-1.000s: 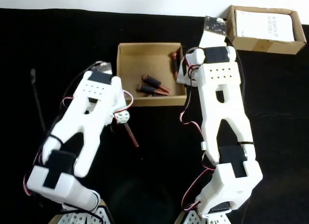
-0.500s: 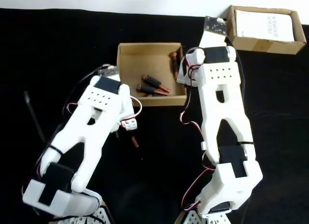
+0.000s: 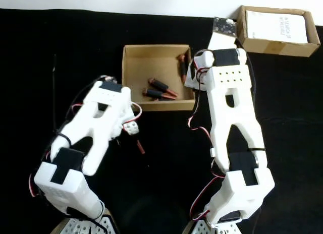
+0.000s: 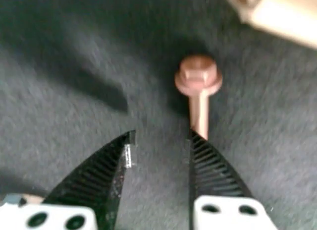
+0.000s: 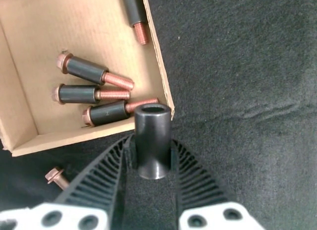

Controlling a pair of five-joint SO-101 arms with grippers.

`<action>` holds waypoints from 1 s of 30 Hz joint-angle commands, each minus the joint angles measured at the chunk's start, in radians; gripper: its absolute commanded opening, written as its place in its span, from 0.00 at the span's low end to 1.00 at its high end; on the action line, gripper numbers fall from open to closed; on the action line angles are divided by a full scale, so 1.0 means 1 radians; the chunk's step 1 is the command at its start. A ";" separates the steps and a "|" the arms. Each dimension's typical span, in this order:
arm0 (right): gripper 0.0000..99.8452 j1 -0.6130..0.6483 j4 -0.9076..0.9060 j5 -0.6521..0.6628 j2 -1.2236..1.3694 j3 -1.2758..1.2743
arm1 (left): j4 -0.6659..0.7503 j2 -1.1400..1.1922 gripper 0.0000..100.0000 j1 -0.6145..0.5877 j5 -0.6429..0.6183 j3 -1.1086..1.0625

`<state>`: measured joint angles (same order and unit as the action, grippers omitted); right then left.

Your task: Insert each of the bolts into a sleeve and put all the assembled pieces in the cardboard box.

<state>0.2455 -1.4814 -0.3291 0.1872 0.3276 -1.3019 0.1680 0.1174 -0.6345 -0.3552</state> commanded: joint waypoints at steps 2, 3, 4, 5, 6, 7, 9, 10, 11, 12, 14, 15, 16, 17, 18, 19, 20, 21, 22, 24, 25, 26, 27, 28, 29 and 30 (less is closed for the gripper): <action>0.01 0.010 0.005 0.005 -0.076 0.004 | 0.044 0.004 0.16 -0.015 0.026 0.016; 0.01 0.010 0.005 0.005 -0.074 0.005 | 0.057 0.007 0.16 -0.013 0.043 0.013; 0.01 0.010 0.005 0.008 -0.074 0.007 | 0.064 0.010 0.16 -0.012 0.052 0.012; 0.01 0.010 0.005 0.011 -0.074 0.008 | 0.068 0.015 0.16 -0.012 0.055 0.013; 0.01 0.010 0.005 0.011 -0.074 0.010 | 0.068 0.015 0.16 -0.010 0.058 0.015; 0.01 0.010 0.005 0.011 -0.074 0.010 | 0.068 0.010 0.16 -0.008 0.058 0.015; 0.01 0.010 0.005 0.012 -0.073 0.005 | 0.068 0.007 0.16 -0.002 0.058 0.018; 0.01 0.010 0.005 0.012 -0.073 0.004 | 0.066 0.007 0.16 0.002 0.060 0.024; 0.01 0.010 0.005 0.012 -0.073 0.004 | 0.061 0.007 0.16 0.007 0.060 0.035; 0.01 0.010 0.005 0.012 -0.073 0.004 | 0.061 0.007 0.16 0.008 0.060 0.042; 0.01 0.010 0.005 0.012 -0.073 0.004 | 0.061 0.007 0.16 0.010 0.058 0.061; 0.01 0.010 0.005 0.012 -0.073 0.004 | 0.061 0.007 0.16 0.010 0.057 0.074; 0.01 0.010 0.005 0.012 -0.073 0.004 | 0.061 0.007 0.16 0.010 0.057 0.088; 0.01 0.010 0.005 0.012 -0.073 0.002 | 0.060 0.007 0.16 0.010 0.057 0.102; 0.01 0.010 0.005 0.012 -0.073 0.002 | 0.055 0.007 0.16 0.010 0.057 0.111; 0.01 0.010 0.005 0.012 -0.073 0.002 | 0.041 0.007 0.16 0.010 0.057 0.122; 0.01 0.010 0.004 0.012 -0.073 0.002 | 0.026 0.007 0.16 0.010 0.055 0.134; 0.01 0.010 0.002 0.012 -0.073 0.002 | 0.008 0.007 0.16 0.010 0.054 0.145; 0.01 0.010 0.002 0.012 -0.073 0.002 | -0.005 0.007 0.16 0.012 0.054 0.154; 0.01 0.010 0.002 0.012 -0.073 0.002 | -0.012 0.008 0.16 0.021 0.054 0.160; 0.01 0.010 0.004 0.012 -0.073 0.002 | -0.011 0.008 0.16 0.021 0.054 0.159; 0.01 0.010 0.004 0.012 -0.073 0.002 | -0.008 0.016 0.16 0.021 0.052 0.159; 0.01 0.010 0.005 0.012 -0.073 0.002 | -0.005 0.018 0.16 0.021 0.052 0.153; 0.01 0.010 0.005 0.012 -0.073 0.004 | -0.003 0.019 0.16 0.021 0.052 0.151; 0.01 0.010 0.005 0.012 -0.073 0.004 | -0.003 0.021 0.16 0.021 0.052 0.151; 0.01 0.010 0.004 0.012 -0.073 0.004 | -0.003 0.021 0.16 0.021 0.052 0.151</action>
<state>0.2470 -1.4814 -0.3261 0.1872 0.3276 -1.3034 0.1926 0.1235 -0.5823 -0.2309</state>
